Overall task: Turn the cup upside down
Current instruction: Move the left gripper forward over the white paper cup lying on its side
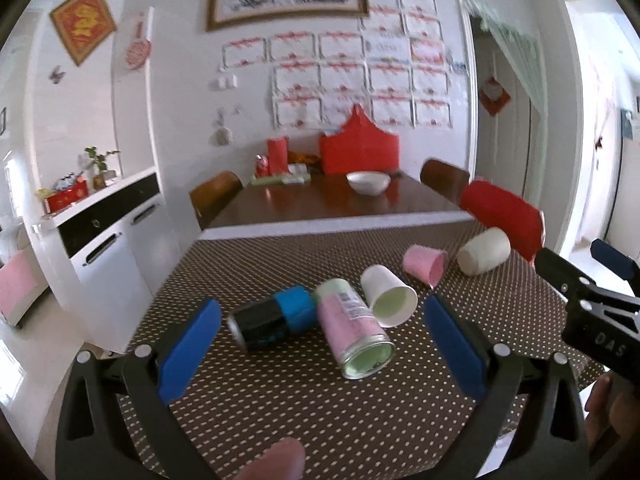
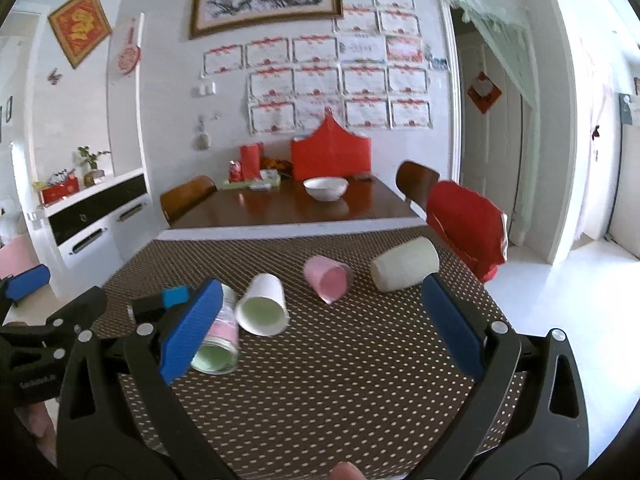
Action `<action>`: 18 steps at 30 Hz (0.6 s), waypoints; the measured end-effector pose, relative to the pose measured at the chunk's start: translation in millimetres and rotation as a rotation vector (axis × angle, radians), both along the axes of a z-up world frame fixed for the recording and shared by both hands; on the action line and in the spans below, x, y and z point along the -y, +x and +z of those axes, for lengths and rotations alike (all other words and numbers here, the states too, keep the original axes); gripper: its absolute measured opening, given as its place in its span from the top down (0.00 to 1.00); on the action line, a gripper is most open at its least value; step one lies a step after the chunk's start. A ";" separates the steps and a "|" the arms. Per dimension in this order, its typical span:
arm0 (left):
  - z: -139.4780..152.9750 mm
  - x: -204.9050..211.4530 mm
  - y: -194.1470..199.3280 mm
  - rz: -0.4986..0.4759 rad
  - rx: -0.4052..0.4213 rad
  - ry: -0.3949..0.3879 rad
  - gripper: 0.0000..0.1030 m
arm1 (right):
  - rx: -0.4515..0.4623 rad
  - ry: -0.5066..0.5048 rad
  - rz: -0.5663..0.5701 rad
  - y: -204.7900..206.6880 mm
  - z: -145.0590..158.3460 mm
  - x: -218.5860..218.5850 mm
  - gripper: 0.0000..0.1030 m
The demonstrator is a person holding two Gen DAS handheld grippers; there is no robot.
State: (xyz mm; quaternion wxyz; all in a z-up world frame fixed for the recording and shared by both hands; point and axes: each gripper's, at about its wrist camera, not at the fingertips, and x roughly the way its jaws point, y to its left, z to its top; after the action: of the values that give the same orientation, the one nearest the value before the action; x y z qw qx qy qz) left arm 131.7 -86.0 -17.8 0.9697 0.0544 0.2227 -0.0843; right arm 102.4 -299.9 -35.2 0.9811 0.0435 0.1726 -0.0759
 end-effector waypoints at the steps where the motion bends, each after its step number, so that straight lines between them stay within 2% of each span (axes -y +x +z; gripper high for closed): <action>1: -3.2 7.0 8.3 -0.006 -0.015 0.004 0.04 | -0.012 -0.004 -0.001 6.5 -3.3 4.0 0.05; 18: -62.5 90.1 144.6 -0.087 -0.392 -0.014 0.04 | -0.149 0.095 -0.047 75.4 -51.0 72.6 0.05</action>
State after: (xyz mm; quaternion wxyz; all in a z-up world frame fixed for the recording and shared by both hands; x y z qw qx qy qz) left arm 276.3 -176.0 -80.3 0.9036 0.0399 0.4041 -0.1367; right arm 177.8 -372.4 -86.2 0.9603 0.0883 0.2475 -0.0937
